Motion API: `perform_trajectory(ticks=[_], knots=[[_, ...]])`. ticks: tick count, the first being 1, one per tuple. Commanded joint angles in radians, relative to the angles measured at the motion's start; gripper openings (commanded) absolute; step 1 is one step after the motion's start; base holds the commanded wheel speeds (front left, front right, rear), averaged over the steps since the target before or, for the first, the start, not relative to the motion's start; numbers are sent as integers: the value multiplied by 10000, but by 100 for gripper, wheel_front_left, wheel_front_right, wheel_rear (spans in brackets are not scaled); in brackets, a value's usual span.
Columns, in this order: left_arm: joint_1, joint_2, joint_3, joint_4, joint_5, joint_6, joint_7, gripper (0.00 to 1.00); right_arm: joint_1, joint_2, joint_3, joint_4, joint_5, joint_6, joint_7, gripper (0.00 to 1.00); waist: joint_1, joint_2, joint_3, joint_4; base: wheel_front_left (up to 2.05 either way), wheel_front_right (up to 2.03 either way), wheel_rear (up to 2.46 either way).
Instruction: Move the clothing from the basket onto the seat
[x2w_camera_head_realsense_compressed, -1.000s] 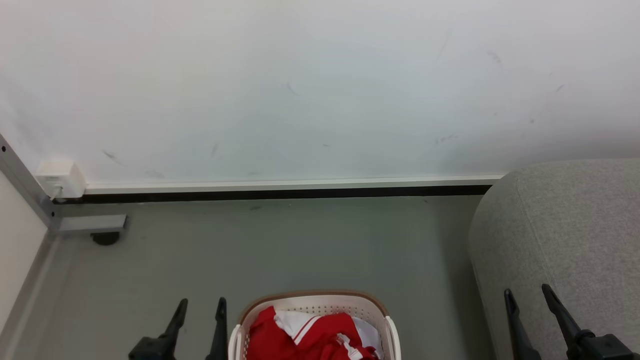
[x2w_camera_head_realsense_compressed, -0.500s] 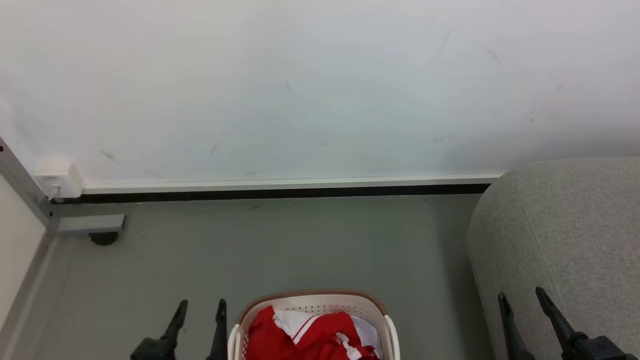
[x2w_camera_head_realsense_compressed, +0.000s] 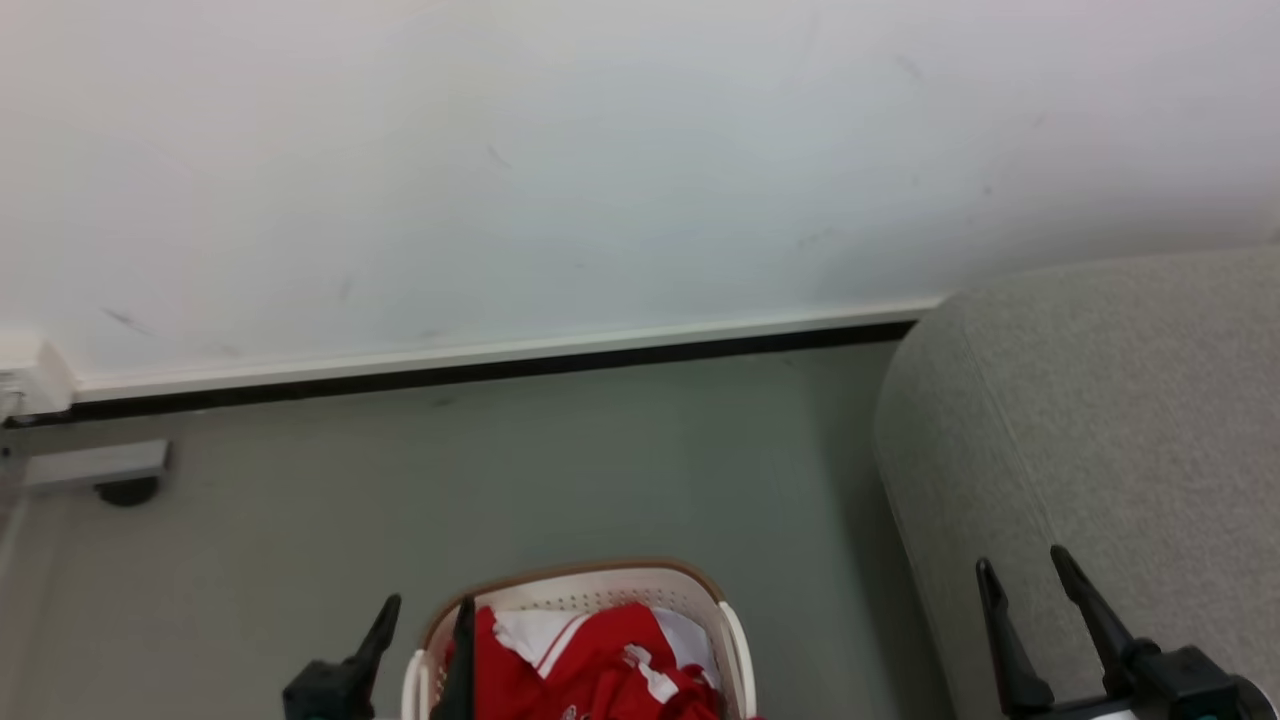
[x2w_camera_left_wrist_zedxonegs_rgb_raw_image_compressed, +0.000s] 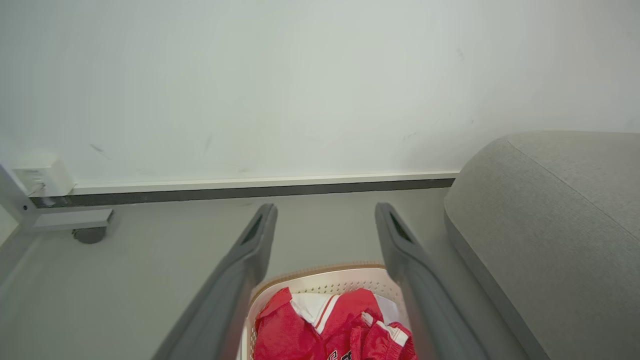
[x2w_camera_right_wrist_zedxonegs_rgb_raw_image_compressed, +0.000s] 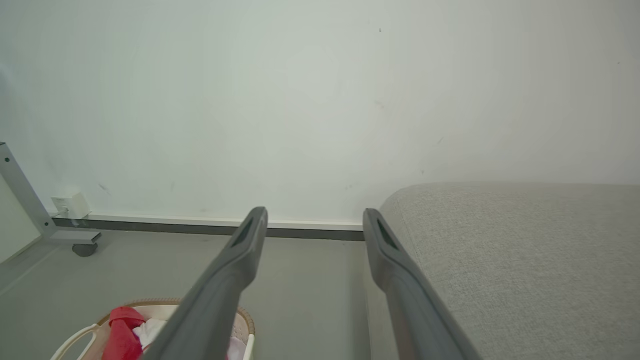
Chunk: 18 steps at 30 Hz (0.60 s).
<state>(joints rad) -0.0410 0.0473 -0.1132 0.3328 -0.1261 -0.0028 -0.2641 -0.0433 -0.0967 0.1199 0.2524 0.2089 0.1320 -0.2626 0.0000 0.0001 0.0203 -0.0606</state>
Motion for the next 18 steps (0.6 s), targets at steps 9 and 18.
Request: perform_trajectory(ticks=[9,18], knots=[[-2036,59,-481,1647,104,-478,-7,100,-869,181,60,-621,65,-23,-21,100,0,-1,1858,-1451,0,0,0],[-4387,234,-1100,4820,730,-641,267,100,-1859,419,358,-1394,105,-23,-19,100,0,-1,3846,-2343,0,0,0]])
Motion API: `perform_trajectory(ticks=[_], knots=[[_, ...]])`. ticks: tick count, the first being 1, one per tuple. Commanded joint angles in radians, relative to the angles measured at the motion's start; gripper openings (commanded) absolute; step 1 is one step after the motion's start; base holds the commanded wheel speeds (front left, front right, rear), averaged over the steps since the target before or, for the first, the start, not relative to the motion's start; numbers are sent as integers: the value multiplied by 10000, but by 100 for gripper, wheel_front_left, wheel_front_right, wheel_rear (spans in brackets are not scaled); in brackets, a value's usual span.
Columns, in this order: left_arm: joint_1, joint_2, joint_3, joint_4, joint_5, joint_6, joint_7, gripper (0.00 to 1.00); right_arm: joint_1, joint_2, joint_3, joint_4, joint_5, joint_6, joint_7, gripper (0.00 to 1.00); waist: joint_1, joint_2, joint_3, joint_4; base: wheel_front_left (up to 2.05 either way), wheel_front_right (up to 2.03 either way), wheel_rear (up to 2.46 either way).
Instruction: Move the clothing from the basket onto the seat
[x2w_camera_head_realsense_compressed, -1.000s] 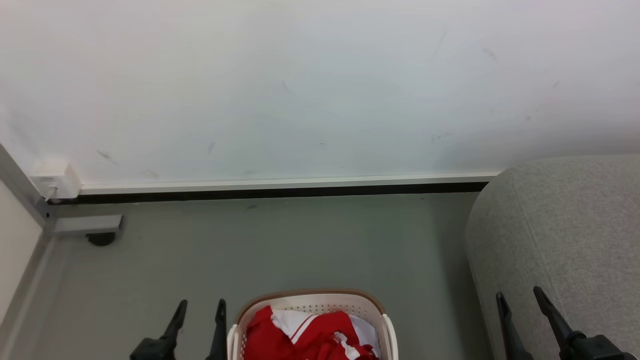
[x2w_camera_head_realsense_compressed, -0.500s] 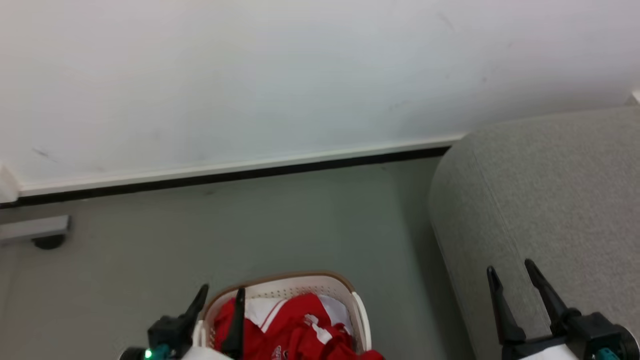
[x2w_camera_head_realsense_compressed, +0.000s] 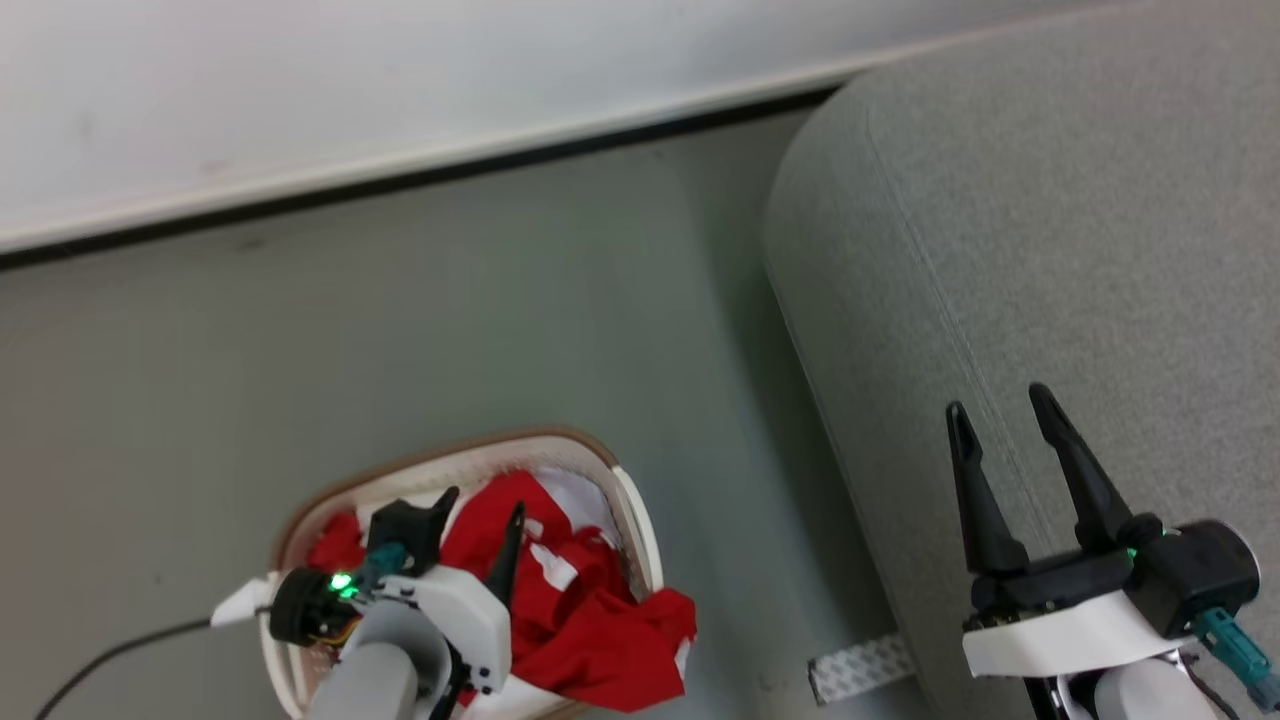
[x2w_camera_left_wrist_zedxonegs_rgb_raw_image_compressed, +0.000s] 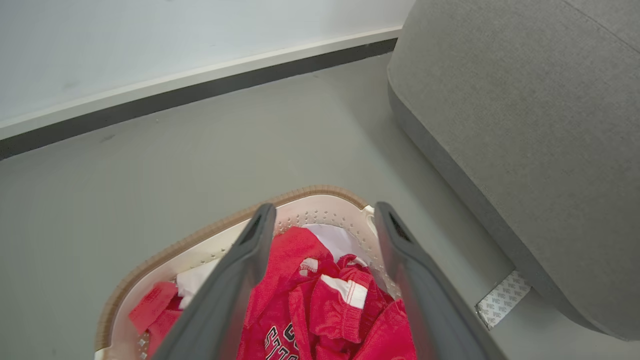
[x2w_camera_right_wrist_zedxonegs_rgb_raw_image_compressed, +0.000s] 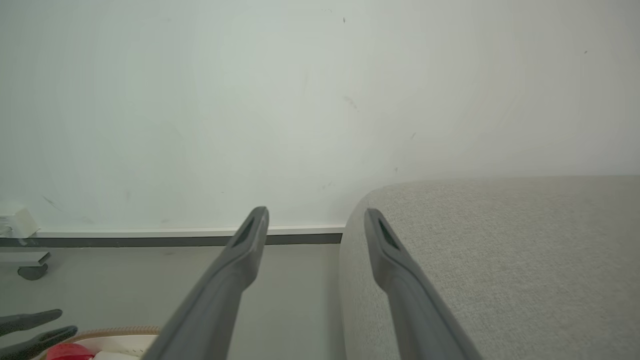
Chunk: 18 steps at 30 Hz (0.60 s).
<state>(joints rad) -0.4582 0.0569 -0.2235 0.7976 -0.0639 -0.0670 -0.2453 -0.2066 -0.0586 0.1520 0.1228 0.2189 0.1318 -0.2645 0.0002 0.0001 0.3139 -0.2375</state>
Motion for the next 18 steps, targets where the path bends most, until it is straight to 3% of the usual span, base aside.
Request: perform_trajectory(ticks=[1,11,18], knots=[[-467,159,-38,528,175,35,218,100,-350,51,89,-190,-1,-22,0,100,-2,-1,1145,-646,0,0,0],[-2497,445,-371,3009,463,170,1595,100,-1560,83,713,-1408,490,-21,0,100,-2,-1,3259,-1023,0,0,0],[-3473,540,-682,4028,519,-108,2362,100,-1985,83,906,-1962,665,-21,0,100,-2,-1,4410,-1214,0,0,0]])
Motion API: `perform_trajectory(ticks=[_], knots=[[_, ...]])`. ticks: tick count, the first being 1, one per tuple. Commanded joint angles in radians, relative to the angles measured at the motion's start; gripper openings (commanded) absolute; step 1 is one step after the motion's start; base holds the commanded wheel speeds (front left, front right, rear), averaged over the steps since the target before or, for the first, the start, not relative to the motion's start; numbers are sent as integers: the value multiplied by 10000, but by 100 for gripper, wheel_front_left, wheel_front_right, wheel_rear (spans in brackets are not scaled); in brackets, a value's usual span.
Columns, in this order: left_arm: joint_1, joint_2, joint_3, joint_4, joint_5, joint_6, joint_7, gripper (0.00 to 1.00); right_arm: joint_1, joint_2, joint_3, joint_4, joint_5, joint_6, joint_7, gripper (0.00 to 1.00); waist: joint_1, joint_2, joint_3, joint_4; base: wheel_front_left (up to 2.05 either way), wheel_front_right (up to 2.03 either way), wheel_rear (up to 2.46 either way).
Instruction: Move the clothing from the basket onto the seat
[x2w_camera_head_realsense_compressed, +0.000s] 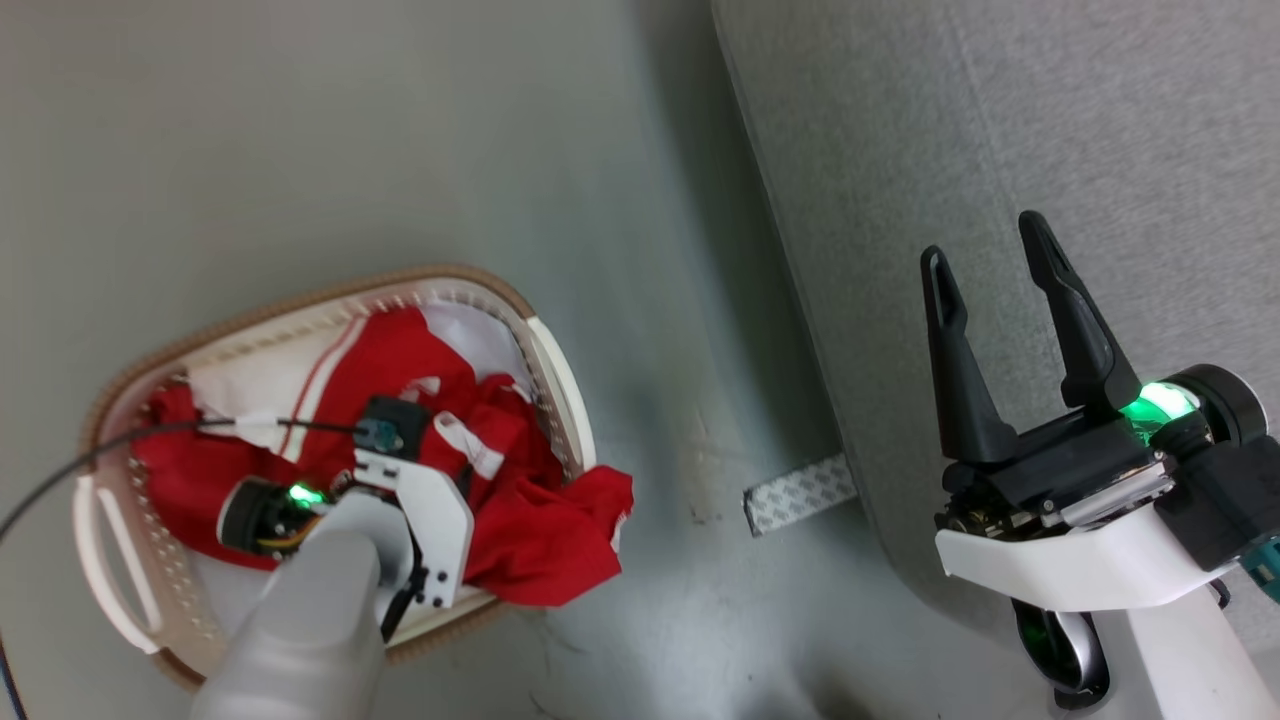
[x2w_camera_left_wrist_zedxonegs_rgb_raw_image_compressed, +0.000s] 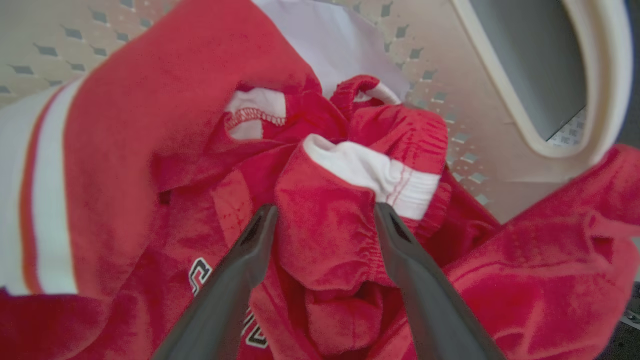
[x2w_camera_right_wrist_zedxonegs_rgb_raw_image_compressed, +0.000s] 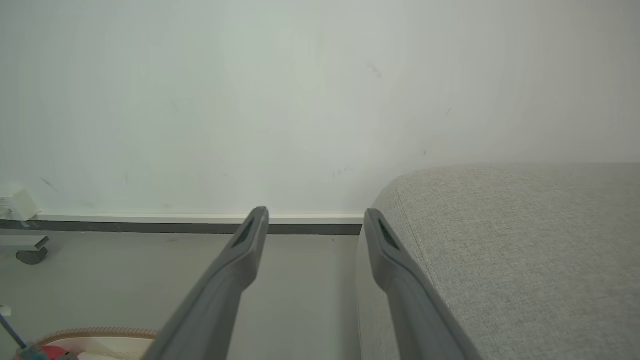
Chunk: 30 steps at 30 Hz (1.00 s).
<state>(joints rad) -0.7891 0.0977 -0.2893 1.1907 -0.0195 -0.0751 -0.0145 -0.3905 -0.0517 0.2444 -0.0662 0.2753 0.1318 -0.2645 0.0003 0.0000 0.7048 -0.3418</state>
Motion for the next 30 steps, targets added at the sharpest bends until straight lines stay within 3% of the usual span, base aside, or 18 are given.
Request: perform_trajectory(ticks=[1,9,10,11,18,25,30], knots=[[-263,155,-58,171,92,-20,92,100,-176,14,-27,-130,158,-22,0,100,-3,0,634,-197,0,0,0],[-640,88,-241,511,-44,-193,67,100,-149,12,-89,-228,386,-21,0,100,-3,0,991,-292,0,0,0],[-663,73,-280,530,-48,-220,20,90,-134,12,-109,-214,406,-21,0,100,-3,0,993,-287,0,0,0],[-674,50,-295,542,-91,-252,-80,0,-126,12,-131,-198,413,-21,0,100,-3,0,987,-278,0,0,0],[-406,-214,-331,615,-442,-385,-930,0,25,5,-273,43,342,-22,0,100,-3,0,240,87,0,0,0],[520,-448,-335,490,-1266,-519,-1897,0,822,0,-523,616,24,-21,0,100,-3,0,-1801,955,0,0,0],[1621,-470,-1156,-532,-2675,-545,-2032,0,1644,-1,-734,1061,-207,-21,0,100,-3,0,-3415,1635,0,0,0]])
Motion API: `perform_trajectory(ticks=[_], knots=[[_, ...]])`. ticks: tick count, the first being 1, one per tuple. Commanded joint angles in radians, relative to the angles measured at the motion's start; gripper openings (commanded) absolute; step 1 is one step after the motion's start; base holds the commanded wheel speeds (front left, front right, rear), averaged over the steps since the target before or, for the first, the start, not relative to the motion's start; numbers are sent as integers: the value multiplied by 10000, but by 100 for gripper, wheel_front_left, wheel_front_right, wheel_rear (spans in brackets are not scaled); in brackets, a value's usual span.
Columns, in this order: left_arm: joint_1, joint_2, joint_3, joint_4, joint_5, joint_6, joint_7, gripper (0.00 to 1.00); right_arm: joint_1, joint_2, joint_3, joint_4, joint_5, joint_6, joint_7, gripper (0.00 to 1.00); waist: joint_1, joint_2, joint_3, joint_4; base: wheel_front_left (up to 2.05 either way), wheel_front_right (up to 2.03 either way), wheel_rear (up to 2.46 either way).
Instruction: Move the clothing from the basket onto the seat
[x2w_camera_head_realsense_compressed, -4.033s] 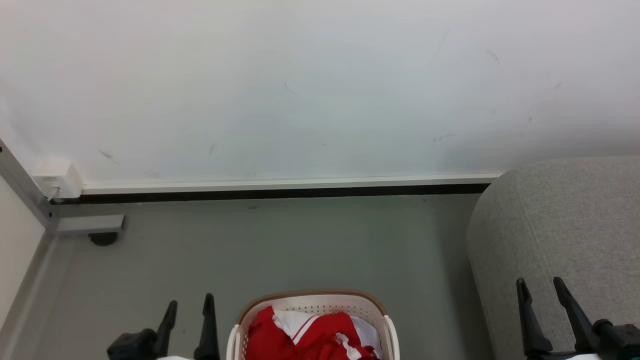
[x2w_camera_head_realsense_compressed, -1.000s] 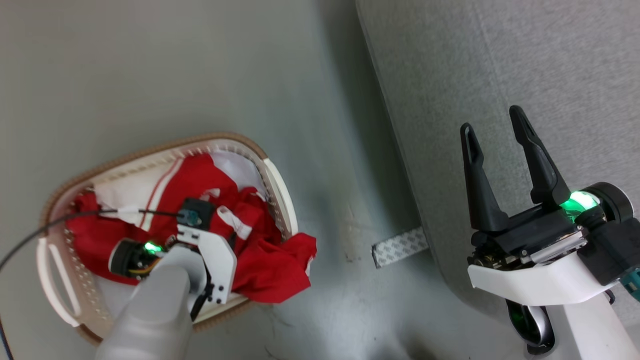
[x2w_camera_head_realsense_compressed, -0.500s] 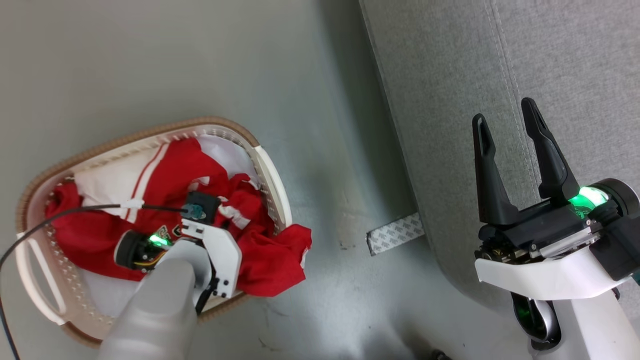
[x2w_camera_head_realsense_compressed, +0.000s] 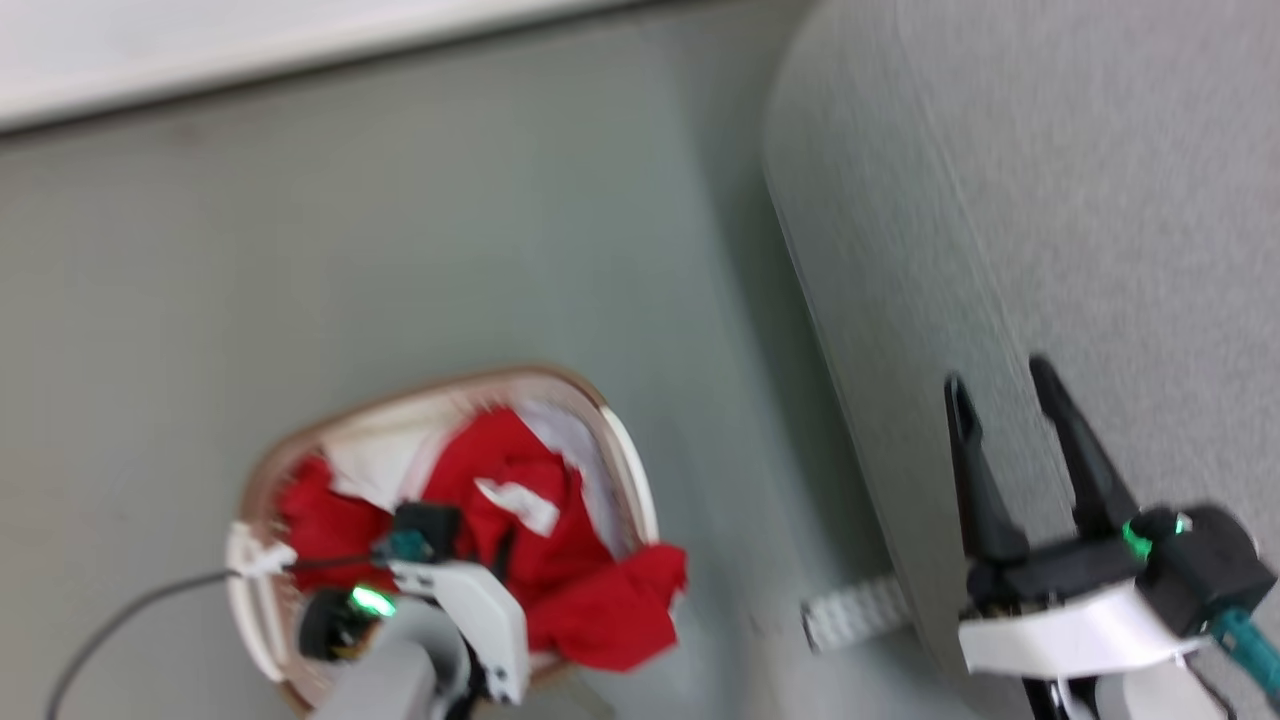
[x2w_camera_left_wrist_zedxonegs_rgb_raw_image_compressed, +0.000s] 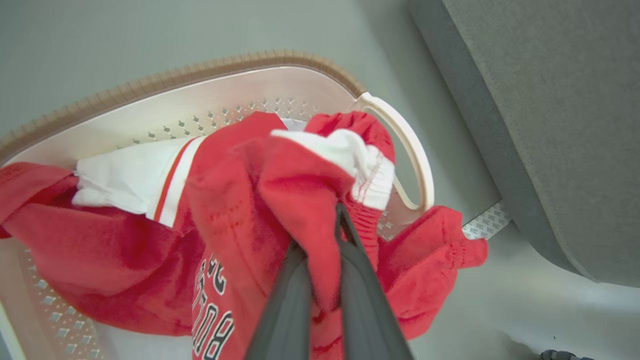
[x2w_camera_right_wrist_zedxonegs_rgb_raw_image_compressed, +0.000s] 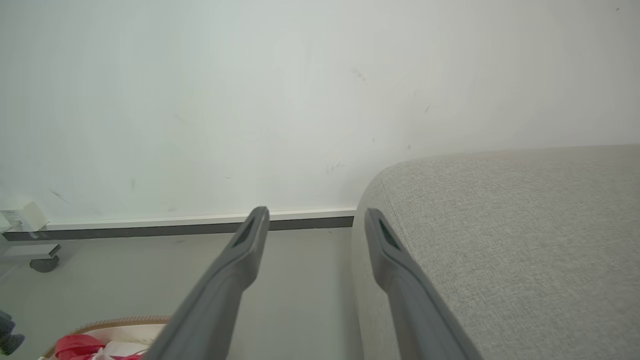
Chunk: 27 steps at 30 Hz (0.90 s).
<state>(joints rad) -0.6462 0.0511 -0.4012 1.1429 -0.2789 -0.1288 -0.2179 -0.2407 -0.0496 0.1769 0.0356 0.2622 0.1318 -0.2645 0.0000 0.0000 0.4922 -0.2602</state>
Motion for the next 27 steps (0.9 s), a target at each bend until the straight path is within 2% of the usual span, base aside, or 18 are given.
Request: perform_trajectory(ticks=[1,8,15,20,27], knots=[[382,-2,-249,-296,-389,-11,46,0,334,-24,-104,125,-104,-21,0,100,0,0,-1600,967,0,0,0],[1285,7,-1139,-1407,-1595,15,78,0,1488,-24,-353,486,-141,-21,0,100,0,0,-3351,1760,0,0,0],[1788,6,-1659,-2573,-2265,410,168,0,2310,-24,-326,713,-75,-21,0,100,0,0,-4665,2170,0,0,0],[1753,11,-1712,-3570,-2487,792,287,0,2587,-22,-242,746,-135,-21,0,100,0,0,-5068,2278,0,0,0],[1528,490,-1498,-5201,-2539,1185,659,0,2831,-22,-158,698,-26,-23,0,100,0,0,-5401,2324,0,0,0]])
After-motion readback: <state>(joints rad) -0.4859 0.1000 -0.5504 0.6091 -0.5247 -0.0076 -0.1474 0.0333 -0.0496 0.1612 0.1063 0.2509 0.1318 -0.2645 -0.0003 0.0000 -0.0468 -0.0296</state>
